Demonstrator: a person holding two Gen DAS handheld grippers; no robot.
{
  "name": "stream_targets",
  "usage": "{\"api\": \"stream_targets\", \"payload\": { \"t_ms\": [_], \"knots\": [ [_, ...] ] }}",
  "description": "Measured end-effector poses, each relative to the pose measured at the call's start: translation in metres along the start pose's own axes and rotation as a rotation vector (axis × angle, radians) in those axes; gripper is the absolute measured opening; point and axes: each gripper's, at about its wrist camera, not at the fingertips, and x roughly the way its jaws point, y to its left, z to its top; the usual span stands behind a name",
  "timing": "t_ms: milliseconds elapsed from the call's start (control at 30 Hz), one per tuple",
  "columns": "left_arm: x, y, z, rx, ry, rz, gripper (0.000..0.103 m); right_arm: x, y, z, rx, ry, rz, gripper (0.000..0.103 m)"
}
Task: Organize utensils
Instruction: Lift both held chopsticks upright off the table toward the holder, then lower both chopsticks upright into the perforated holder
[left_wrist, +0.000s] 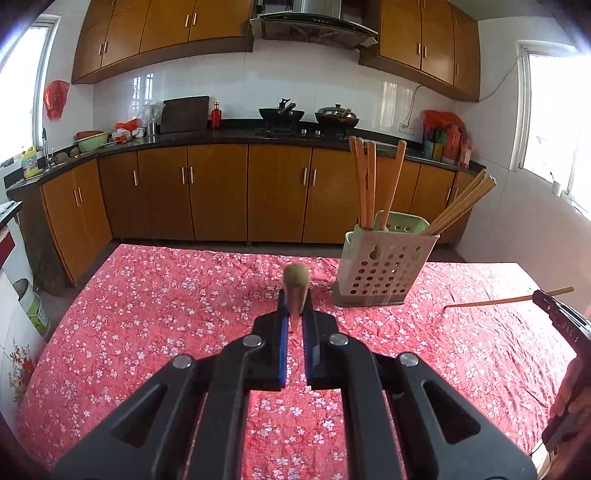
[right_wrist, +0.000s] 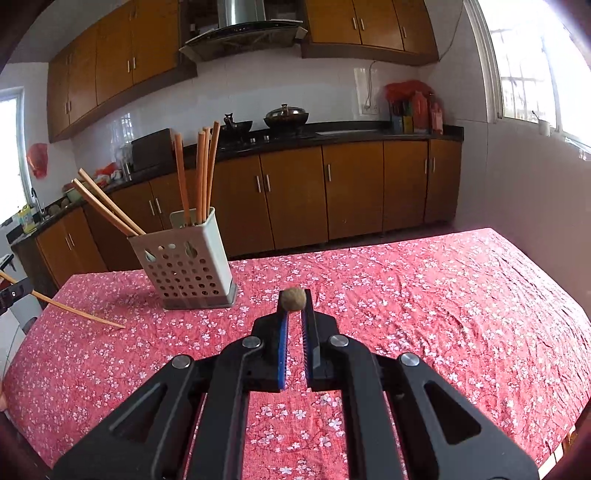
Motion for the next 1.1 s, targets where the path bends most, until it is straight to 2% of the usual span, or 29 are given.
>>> {"api": "stream_targets", "payload": {
  "t_ms": [233,400,600,867,1000,1100],
  "knots": [
    [-0.002,0.001,0.008,-0.005,-0.018,-0.009,0.008,-0.002,0.004,0.007,0.003,-0.037,0.004,0.008],
    [-0.011,-0.005,0.022,0.021,-0.047,-0.035,0.008,-0.015,0.011,0.024,-0.008,-0.093,0.025,0.008],
    [-0.032,-0.018,0.051,0.043,-0.107,-0.093,0.008,-0.037,0.026,0.053,-0.029,-0.185,0.075,0.008],
    [-0.055,-0.056,0.100,0.068,-0.197,-0.211,0.008,-0.068,0.052,0.099,-0.023,-0.360,0.186,0.008],
    [-0.058,-0.078,0.127,0.084,-0.269,-0.212,0.008,-0.071,0.062,0.117,-0.027,-0.430,0.224,0.008],
    [-0.051,-0.088,0.143,0.086,-0.308,-0.182,0.008,-0.064,0.068,0.127,-0.024,-0.471,0.241,0.008]
  ]
}}
